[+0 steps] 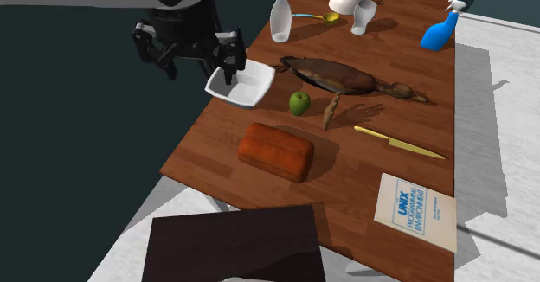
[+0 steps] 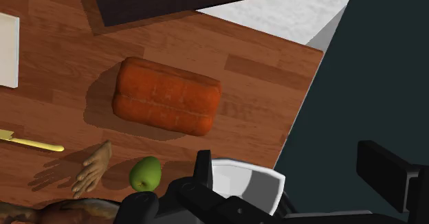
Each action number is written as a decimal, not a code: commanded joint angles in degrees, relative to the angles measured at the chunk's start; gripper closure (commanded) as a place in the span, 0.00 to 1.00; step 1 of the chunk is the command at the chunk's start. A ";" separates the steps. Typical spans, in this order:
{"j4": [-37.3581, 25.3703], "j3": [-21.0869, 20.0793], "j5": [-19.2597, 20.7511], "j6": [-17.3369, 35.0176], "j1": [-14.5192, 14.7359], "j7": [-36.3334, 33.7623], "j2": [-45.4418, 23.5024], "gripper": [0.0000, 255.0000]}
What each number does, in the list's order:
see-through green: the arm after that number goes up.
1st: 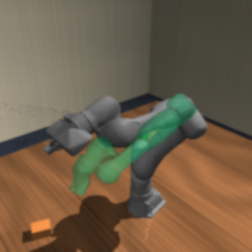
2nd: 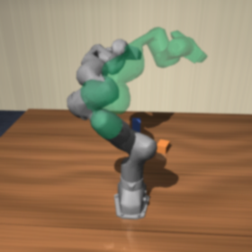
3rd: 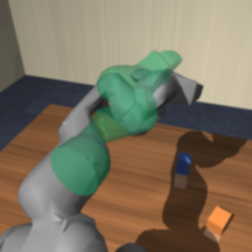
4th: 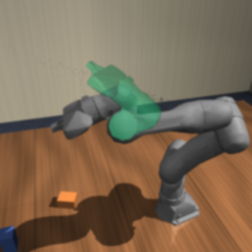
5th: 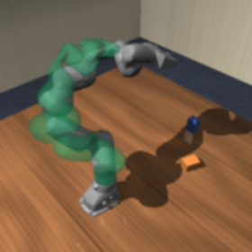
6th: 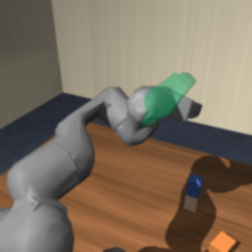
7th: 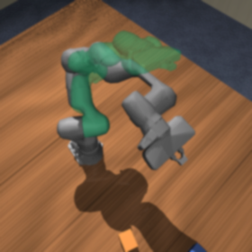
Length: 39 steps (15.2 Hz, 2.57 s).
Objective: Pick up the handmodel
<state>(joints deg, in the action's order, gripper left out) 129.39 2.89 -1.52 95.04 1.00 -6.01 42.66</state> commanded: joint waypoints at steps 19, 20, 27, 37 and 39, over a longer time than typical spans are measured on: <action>-1.42 14.87 1.00 20.21 -4.17 13.45 -25.81 0.00; -2.09 15.65 0.56 21.10 -4.32 14.35 -27.68 0.00; -8.57 20.16 -4.66 25.94 -5.92 21.41 -41.76 0.00; -23.40 21.56 -14.93 27.74 -12.43 30.84 -63.63 0.00; -27.20 21.20 -16.61 27.43 -14.29 32.08 -68.03 0.00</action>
<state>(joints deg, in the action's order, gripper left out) 103.71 24.14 -17.41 122.59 -12.43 25.43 -23.54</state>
